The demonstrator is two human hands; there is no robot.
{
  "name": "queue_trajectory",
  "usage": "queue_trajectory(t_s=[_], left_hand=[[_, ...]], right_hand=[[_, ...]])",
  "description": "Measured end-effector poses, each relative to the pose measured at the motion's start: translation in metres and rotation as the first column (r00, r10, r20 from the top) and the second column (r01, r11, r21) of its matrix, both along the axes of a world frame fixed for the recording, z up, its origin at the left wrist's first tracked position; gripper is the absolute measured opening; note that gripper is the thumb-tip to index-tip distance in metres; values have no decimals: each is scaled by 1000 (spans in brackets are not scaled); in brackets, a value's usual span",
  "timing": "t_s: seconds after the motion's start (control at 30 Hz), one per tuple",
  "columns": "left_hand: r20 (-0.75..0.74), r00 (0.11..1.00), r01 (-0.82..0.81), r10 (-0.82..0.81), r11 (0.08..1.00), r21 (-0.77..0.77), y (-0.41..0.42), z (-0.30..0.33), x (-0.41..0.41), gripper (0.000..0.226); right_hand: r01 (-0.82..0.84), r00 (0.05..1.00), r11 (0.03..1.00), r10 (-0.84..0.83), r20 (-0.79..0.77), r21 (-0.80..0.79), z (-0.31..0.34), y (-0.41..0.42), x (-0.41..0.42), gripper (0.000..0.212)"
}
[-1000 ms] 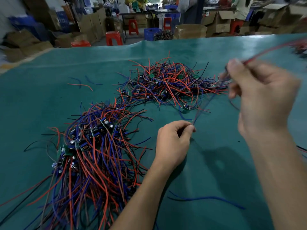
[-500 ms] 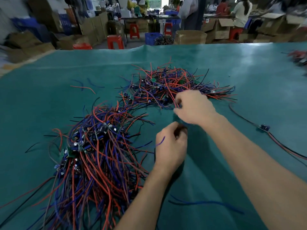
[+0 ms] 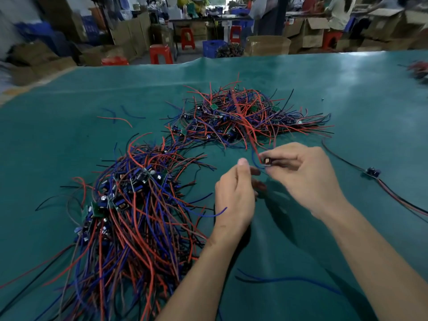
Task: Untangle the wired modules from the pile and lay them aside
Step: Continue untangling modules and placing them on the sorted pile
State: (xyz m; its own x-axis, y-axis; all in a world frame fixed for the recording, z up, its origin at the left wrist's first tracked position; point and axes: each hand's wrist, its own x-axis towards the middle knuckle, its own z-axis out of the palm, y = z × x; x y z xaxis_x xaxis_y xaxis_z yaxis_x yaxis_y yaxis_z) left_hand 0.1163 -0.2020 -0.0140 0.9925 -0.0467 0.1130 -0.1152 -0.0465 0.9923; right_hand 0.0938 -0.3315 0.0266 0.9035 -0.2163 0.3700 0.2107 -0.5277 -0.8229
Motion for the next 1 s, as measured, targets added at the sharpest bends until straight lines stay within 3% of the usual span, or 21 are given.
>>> queue_trajectory(t_s=[0.1, 0.23, 0.37, 0.5, 0.6, 0.8, 0.9, 1.0], left_hand=[[-89, 996, 9, -17, 996, -90, 0, 6, -3, 63], [-42, 996, 73, -75, 996, -47, 2, 9, -4, 48], [34, 990, 141, -139, 987, -77, 4, 9, -5, 16], [44, 990, 134, -133, 991, -8, 3, 7, -5, 15], [60, 989, 134, -134, 991, 8, 3, 6, -5, 17], [36, 981, 191, -193, 980, 53, 3, 4, -6, 26], [69, 982, 166, -175, 979, 121, 3, 2, -5, 26], [95, 981, 155, -172, 974, 163, 0, 0, -4, 23]], right_hand=[[-7, 996, 999, 11, 85, -47, -6, 11, -8, 46], [16, 994, 999, -12, 113, -36, -10, 18, -7, 44], [21, 994, 995, -30, 101, 99, -10, 10, -6, 40], [88, 995, 953, -97, 17, 289, -14, 2, -2, 19], [144, 989, 931, -128, -70, 336, -19, -1, 1, 7], [26, 987, 838, 65, -148, 544, -15, -3, 2, 7], [9, 990, 821, 72, -119, 571, -14, -6, 2, 11], [30, 998, 863, 1, -61, 504, -15, -9, 3, 19]])
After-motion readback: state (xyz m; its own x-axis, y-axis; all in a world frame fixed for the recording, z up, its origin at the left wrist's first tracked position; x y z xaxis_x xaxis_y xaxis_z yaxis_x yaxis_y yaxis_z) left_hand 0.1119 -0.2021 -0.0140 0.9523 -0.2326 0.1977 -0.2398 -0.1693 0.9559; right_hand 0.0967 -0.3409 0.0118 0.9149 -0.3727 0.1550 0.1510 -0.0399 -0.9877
